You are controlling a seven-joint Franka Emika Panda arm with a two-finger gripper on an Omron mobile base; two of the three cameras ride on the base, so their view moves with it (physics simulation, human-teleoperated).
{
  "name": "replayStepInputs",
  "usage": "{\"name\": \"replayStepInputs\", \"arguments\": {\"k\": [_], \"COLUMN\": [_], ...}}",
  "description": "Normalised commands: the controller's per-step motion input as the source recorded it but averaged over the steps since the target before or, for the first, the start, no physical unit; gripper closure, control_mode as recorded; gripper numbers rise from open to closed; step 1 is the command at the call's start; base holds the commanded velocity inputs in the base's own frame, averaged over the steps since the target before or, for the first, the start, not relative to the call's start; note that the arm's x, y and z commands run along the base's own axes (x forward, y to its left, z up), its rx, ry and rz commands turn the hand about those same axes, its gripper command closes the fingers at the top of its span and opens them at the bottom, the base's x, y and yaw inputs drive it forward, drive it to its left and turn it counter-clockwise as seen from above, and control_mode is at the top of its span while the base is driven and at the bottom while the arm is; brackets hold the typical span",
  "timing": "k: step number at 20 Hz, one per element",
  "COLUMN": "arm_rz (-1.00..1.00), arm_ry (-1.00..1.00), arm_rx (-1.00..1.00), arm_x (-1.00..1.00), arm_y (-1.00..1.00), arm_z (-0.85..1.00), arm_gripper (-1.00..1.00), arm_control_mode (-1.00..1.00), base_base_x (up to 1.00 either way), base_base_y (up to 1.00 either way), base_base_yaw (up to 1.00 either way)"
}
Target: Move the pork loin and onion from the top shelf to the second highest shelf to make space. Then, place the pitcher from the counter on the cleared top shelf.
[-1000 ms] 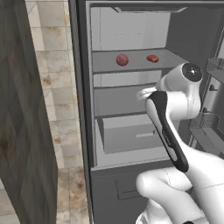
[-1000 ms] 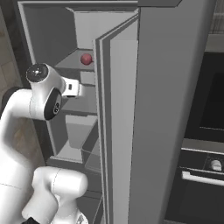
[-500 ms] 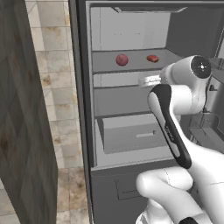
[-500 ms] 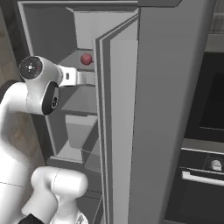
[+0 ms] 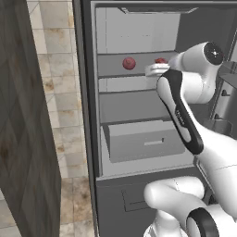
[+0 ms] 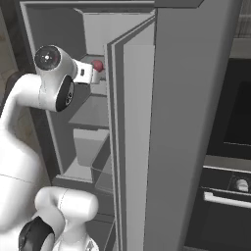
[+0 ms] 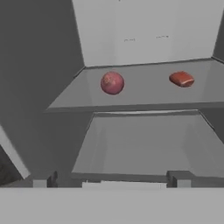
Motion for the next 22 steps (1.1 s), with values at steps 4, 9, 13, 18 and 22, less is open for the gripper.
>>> {"name": "replayStepInputs", "arguments": {"k": [4,9,13,18,22], "arm_rz": [0.00,0.00,0.00,0.00,0.00], "arm_ry": [0.00,0.01,0.00,0.01,0.06], "arm_rx": [0.13,0.01,0.00,-0.02,0.00], "arm_x": [0.54,0.57,0.54,0.45,0.43], "arm_y": [0.00,0.10,0.21,0.06,0.00], "arm_z": [0.00,0.00,0.00,0.00,-0.03], "arm_gripper": [-1.00,-1.00,-1.00,-1.00,-1.00], "arm_control_mode": [-1.00,-1.00,-1.00,-1.00,-1.00], "base_base_x": [0.00,0.00,0.00,0.00,0.00], "base_base_y": [0.00,0.00,0.00,0.00,0.00], "base_base_yaw": [0.00,0.00,0.00,0.00,0.00]}}
